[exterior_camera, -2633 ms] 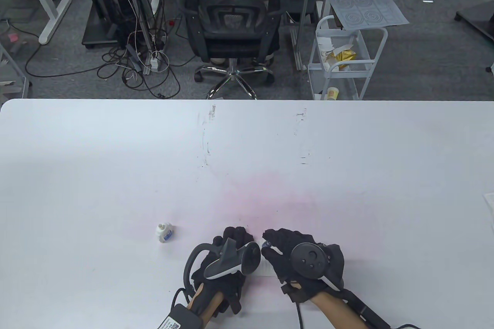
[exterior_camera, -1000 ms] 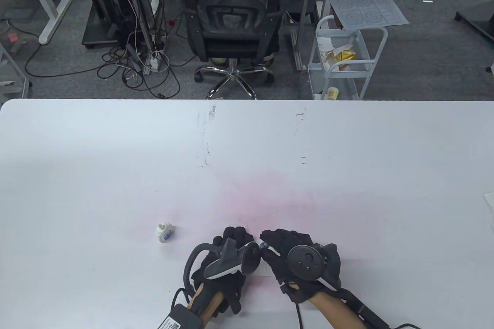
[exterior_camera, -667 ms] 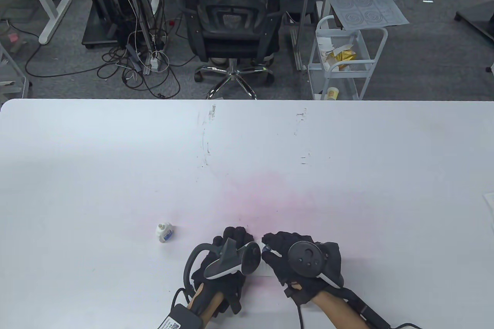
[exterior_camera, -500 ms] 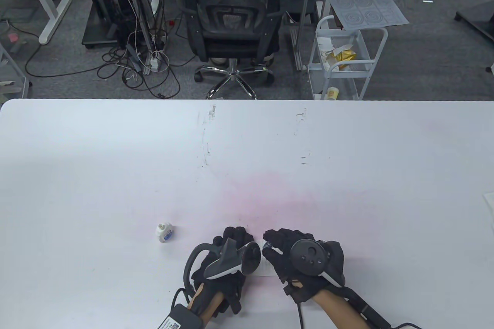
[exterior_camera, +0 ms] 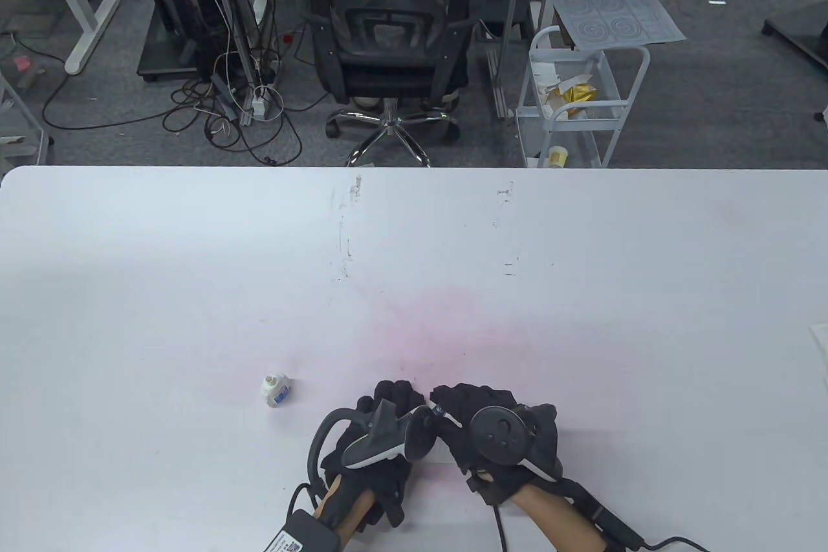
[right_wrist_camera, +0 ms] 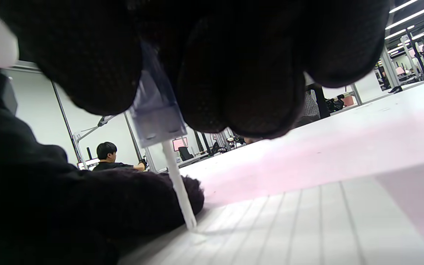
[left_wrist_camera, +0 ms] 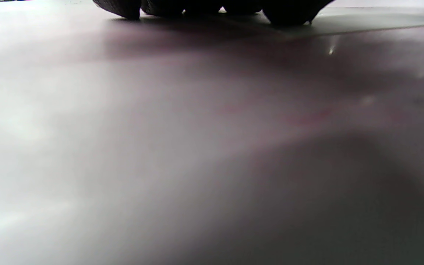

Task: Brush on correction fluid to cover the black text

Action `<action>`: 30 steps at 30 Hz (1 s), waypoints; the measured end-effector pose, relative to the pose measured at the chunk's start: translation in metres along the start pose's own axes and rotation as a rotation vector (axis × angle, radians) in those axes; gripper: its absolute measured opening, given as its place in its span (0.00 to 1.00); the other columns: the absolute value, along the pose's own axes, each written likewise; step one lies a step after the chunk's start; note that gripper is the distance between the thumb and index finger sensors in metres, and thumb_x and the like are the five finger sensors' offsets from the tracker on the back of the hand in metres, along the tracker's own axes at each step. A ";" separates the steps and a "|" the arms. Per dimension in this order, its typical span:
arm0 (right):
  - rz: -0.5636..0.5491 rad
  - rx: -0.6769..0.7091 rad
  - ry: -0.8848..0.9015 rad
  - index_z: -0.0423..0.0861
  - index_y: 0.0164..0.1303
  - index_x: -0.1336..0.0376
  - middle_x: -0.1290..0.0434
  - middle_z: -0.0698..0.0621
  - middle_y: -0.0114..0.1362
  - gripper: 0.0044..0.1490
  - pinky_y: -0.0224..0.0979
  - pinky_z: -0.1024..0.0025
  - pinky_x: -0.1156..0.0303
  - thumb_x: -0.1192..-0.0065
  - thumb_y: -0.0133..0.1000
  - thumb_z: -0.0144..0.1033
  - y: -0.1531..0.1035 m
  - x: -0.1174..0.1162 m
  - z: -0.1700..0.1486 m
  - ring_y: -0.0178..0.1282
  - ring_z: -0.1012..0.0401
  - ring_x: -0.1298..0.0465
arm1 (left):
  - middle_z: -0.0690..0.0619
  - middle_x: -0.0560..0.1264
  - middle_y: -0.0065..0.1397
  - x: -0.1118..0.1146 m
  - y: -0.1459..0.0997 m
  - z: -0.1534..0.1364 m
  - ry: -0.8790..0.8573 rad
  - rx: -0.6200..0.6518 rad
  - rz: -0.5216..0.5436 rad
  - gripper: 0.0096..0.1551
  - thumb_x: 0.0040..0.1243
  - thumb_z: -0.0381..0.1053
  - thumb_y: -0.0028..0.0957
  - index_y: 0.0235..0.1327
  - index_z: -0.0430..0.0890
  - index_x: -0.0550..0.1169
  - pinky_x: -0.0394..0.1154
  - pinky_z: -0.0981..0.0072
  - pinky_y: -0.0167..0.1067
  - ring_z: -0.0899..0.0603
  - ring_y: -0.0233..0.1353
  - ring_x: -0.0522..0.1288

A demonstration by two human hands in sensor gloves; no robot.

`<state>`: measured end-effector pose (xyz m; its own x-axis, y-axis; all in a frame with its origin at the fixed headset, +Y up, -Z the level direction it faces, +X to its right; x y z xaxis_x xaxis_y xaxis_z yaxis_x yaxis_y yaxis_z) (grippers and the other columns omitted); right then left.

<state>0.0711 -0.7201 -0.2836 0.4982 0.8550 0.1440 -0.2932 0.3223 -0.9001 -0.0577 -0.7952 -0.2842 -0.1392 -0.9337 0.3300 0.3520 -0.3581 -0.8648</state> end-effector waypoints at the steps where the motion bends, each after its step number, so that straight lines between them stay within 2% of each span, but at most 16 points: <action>1: -0.006 0.003 0.001 0.48 0.50 0.26 0.19 0.48 0.51 0.31 0.57 0.48 0.24 0.24 0.40 0.50 0.000 0.000 0.000 0.44 0.52 0.14 | 0.47 0.48 0.84 0.000 0.000 0.000 0.000 0.000 0.000 0.37 0.47 0.56 0.54 0.76 0.52 0.53 0.57 0.47 0.79 0.37 0.84 0.51; 4: -0.021 0.000 0.011 0.48 0.50 0.26 0.19 0.48 0.51 0.30 0.57 0.48 0.24 0.24 0.40 0.50 0.000 0.005 -0.001 0.44 0.51 0.14 | 0.47 0.48 0.84 0.000 0.000 0.000 0.000 0.000 0.000 0.37 0.47 0.56 0.54 0.76 0.52 0.53 0.57 0.47 0.79 0.37 0.84 0.51; 11: 0.022 -0.039 0.032 0.48 0.50 0.25 0.19 0.48 0.51 0.30 0.57 0.47 0.24 0.24 0.40 0.50 0.000 0.015 -0.008 0.43 0.51 0.14 | 0.47 0.48 0.84 0.000 0.000 0.000 0.000 0.000 0.000 0.37 0.47 0.56 0.54 0.76 0.52 0.53 0.57 0.47 0.79 0.37 0.84 0.51; 15: 0.051 -0.048 0.015 0.48 0.50 0.25 0.19 0.48 0.51 0.30 0.57 0.48 0.24 0.24 0.40 0.50 0.001 0.010 -0.009 0.43 0.51 0.14 | 0.47 0.48 0.84 0.000 0.000 0.000 0.000 0.000 0.000 0.37 0.47 0.56 0.54 0.76 0.52 0.53 0.57 0.47 0.79 0.37 0.84 0.51; 21: 0.025 -0.012 -0.001 0.49 0.50 0.26 0.19 0.49 0.52 0.30 0.57 0.48 0.24 0.24 0.40 0.49 0.002 0.001 -0.004 0.44 0.51 0.14 | 0.47 0.48 0.84 0.000 0.000 0.000 0.000 0.000 0.000 0.37 0.47 0.56 0.54 0.76 0.52 0.53 0.57 0.47 0.79 0.37 0.84 0.51; 30: -0.047 -0.024 0.083 0.48 0.50 0.25 0.19 0.49 0.51 0.30 0.57 0.48 0.24 0.24 0.39 0.50 -0.003 0.025 -0.009 0.43 0.51 0.14 | 0.47 0.48 0.84 0.000 0.000 0.000 -0.003 0.001 0.000 0.37 0.47 0.56 0.54 0.76 0.52 0.53 0.57 0.47 0.79 0.37 0.84 0.51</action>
<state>0.0920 -0.7036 -0.2816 0.5769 0.8023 0.1530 -0.2484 0.3508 -0.9029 -0.0576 -0.7954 -0.2841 -0.1368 -0.9338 0.3307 0.3533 -0.3578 -0.8644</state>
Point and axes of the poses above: the tracker on the back of each hand, its own z axis roughly to the thumb side, its own y axis roughly from the wrist to the fingertips, x = y × z, the point moved 5 cm from there along y, roughly from the wrist to the fingertips
